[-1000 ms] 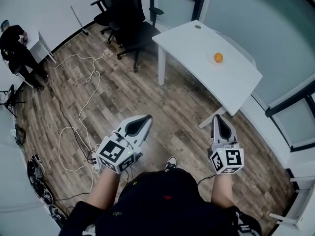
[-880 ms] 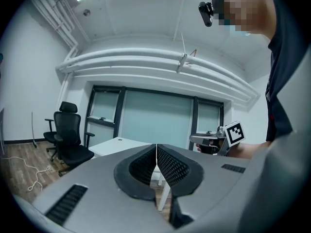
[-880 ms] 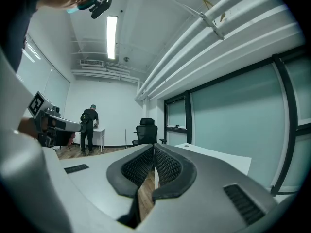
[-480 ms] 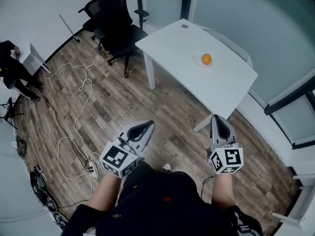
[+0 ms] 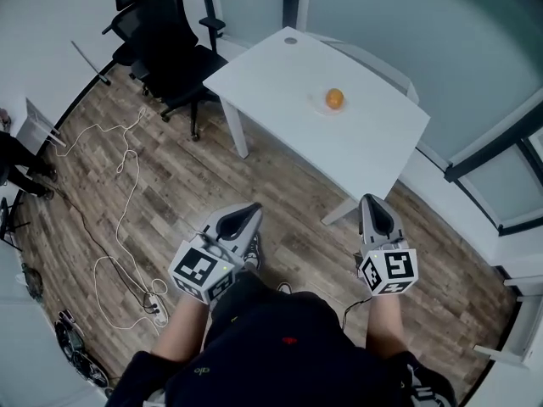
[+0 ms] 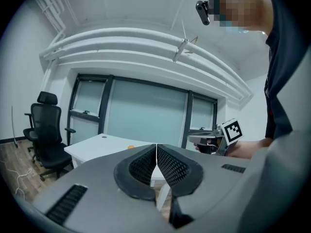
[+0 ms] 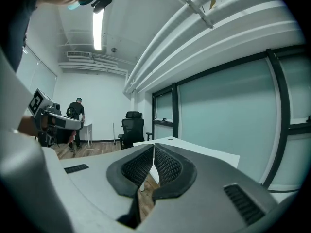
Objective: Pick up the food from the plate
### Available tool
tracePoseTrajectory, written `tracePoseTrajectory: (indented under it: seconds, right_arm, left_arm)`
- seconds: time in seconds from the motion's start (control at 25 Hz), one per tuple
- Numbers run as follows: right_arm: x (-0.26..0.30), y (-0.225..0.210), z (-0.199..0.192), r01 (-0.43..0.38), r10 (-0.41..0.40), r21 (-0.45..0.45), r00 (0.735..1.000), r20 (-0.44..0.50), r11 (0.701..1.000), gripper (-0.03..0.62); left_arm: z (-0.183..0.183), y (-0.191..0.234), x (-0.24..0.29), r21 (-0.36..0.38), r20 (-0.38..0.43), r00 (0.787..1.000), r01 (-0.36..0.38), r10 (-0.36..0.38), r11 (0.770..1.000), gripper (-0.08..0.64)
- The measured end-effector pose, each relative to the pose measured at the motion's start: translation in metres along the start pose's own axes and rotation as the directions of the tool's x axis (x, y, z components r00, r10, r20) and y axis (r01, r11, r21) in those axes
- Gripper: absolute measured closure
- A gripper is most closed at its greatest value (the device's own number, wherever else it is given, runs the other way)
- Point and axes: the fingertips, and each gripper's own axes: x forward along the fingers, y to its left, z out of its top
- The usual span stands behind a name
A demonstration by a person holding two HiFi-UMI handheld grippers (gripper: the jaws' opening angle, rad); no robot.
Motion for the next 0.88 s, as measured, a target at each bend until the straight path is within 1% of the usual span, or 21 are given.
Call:
tracePoseTrajectory:
  seconds: [0.12,0.32,0.56,0.72,0.88]
  right_arm:
    - [0.025,-0.013,0.004,0.045,-0.045,-0.002,0.999,-0.013,0.999,0.568]
    - [0.086,-0.020,0.021,0.074,-0.075,-0.038,0.997,-0.022,0.997,0.568]
    - [0.173,-0.003,0.040,0.100,-0.102,-0.059,0.994,-0.034,0.993,0.568]
    - [0.217,-0.004,0.047,0.133,-0.137,-0.078,0.989,-0.054,0.988,0.568]
    - [0.254,-0.007,0.049,0.171,-0.177,-0.088,0.981,-0.073,0.981,0.568]
  left_arm:
    - [0.009,0.028,0.024,-0.001,0.014,1.000,0.027,-0.027,1.000,0.537]
    - [0.025,0.089,0.062,-0.004,0.029,0.997,0.065,-0.065,0.998,0.537]
    - [0.040,0.176,0.089,-0.015,0.026,0.994,0.109,-0.109,0.994,0.537]
    - [0.040,0.227,0.110,-0.036,0.021,0.991,0.133,-0.133,0.990,0.537]
    - [0.036,0.265,0.130,-0.044,0.005,0.986,0.165,-0.165,0.985,0.537]
